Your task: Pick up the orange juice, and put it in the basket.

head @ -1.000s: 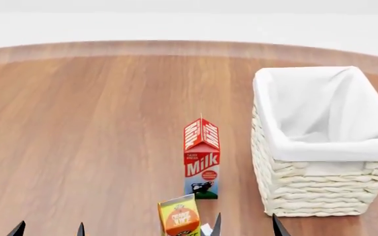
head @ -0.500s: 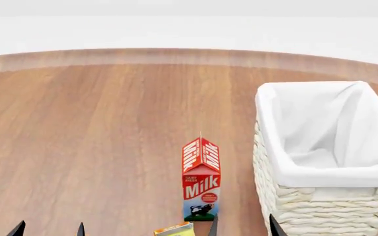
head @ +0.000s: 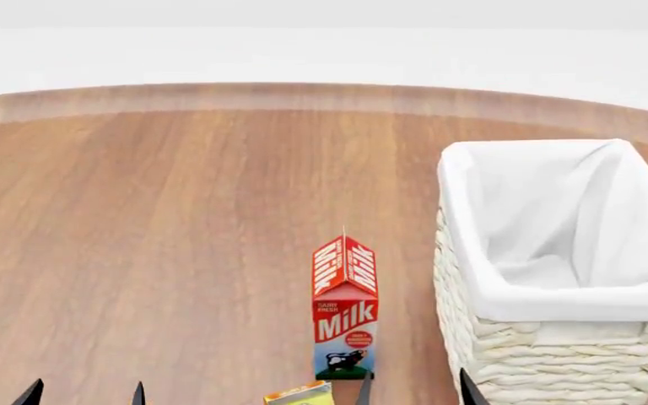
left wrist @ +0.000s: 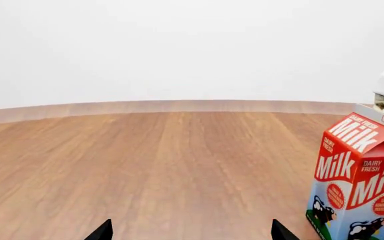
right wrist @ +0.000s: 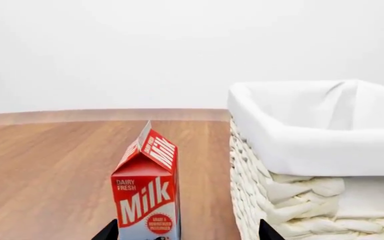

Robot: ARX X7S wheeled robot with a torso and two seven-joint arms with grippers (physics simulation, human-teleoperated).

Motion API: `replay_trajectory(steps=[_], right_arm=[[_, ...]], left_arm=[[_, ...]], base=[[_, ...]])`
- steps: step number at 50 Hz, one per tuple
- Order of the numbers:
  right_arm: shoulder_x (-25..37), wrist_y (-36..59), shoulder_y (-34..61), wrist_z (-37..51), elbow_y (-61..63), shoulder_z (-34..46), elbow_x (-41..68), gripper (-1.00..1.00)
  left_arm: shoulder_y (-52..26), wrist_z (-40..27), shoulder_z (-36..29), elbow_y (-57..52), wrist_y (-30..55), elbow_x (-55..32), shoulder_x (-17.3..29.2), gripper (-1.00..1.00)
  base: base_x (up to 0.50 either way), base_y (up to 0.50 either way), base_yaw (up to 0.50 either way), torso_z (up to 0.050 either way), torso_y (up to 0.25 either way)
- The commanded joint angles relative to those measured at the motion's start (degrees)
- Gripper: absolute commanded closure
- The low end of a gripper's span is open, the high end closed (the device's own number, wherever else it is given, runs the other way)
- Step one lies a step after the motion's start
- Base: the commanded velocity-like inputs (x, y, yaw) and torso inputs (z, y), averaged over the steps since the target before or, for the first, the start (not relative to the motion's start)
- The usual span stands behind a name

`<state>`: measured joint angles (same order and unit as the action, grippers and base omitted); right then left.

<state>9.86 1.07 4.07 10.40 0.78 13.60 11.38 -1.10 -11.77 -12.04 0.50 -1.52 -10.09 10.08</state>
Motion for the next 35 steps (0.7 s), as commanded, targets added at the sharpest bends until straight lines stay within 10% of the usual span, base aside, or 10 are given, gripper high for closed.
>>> replay_trajectory(steps=[1,35], right_arm=[[0.38,-0.18,-0.48,0.47,0.74,0.52,0.09,-1.0],[4.89,-3.67,-16.26,-0.71,17.39,8.6,-1.64,-1.0]], left_arm=[[-0.06,-0.34,-0.36,0.03,-0.09,-0.29,0.29,-1.0],[-0.25,-1.24,-1.34,0.11,-0.34,-1.06,1.06,-1.0]], base=[[0.0,0.0,0.0,0.0,0.0],[0.0,0.0,0.0,0.0,0.0]])
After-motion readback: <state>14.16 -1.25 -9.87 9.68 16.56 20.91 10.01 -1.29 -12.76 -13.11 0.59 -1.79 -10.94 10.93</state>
